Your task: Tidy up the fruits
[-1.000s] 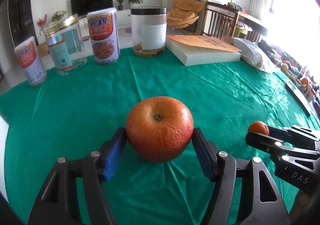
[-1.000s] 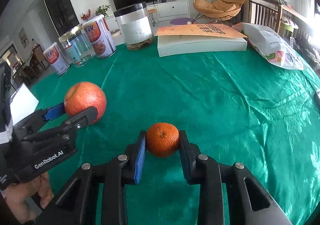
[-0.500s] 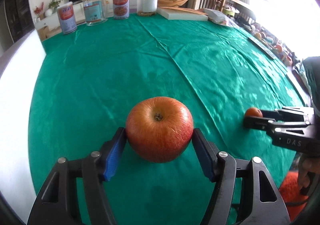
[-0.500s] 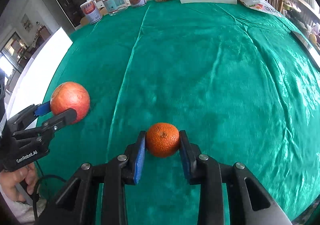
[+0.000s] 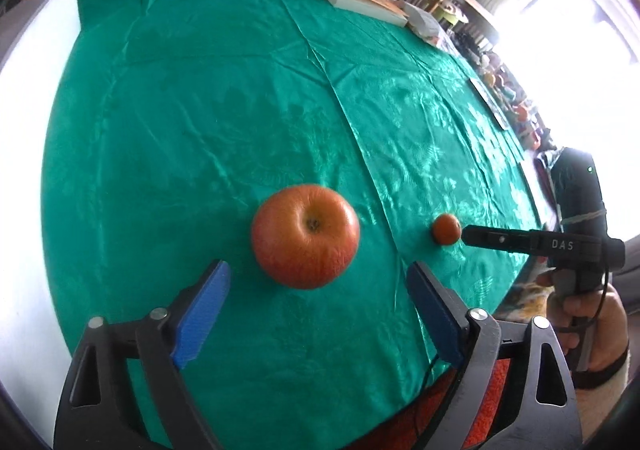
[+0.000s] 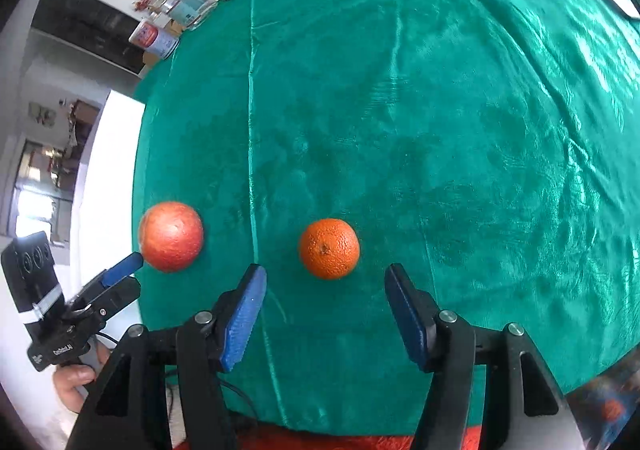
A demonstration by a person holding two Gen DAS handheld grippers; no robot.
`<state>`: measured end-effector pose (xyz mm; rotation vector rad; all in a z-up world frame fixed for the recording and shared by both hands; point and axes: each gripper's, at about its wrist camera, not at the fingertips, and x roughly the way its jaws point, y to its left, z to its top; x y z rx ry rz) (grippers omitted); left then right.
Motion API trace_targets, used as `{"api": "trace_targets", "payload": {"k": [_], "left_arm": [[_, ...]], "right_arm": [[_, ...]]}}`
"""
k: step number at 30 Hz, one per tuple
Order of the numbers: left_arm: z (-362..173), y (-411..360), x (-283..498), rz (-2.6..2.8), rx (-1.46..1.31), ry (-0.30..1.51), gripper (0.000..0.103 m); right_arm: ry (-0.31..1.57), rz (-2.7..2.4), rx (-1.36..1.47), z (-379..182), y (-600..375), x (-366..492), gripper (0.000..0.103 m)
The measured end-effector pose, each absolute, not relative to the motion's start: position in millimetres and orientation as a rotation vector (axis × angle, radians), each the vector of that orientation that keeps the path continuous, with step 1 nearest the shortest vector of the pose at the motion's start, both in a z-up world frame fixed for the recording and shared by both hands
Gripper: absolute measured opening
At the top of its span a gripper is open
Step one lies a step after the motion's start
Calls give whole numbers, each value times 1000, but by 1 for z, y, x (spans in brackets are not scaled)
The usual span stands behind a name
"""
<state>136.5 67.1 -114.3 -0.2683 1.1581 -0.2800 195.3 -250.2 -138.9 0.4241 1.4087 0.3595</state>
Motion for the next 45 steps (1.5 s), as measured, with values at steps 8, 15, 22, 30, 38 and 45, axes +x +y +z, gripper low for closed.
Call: {"api": "trace_targets", "payload": {"k": [8,15,22,30,38,45], "left_arm": [[-130,43,170,-264,-123,1303,94],[-151,44,184,-219,-140,1466,94],[-153,36,187,-174,-37,1481,93],[-156,32,187,-180,-32,1486,81],[-150,21,181,-202,-24,1427,70],[-51,48,140,-368,-210,1297,70]], "right_arm": [[1510,284,148,-131,-211,219,62],[1550,259,42,-136,-195,225,62],[1571,249,14,-139,-197,223,62],[1567,247,-32,-146,-173,223,62],[1535,221,-106,-149,-149,222,31],[1377,352,-90,-53,-127,199,31]]}}
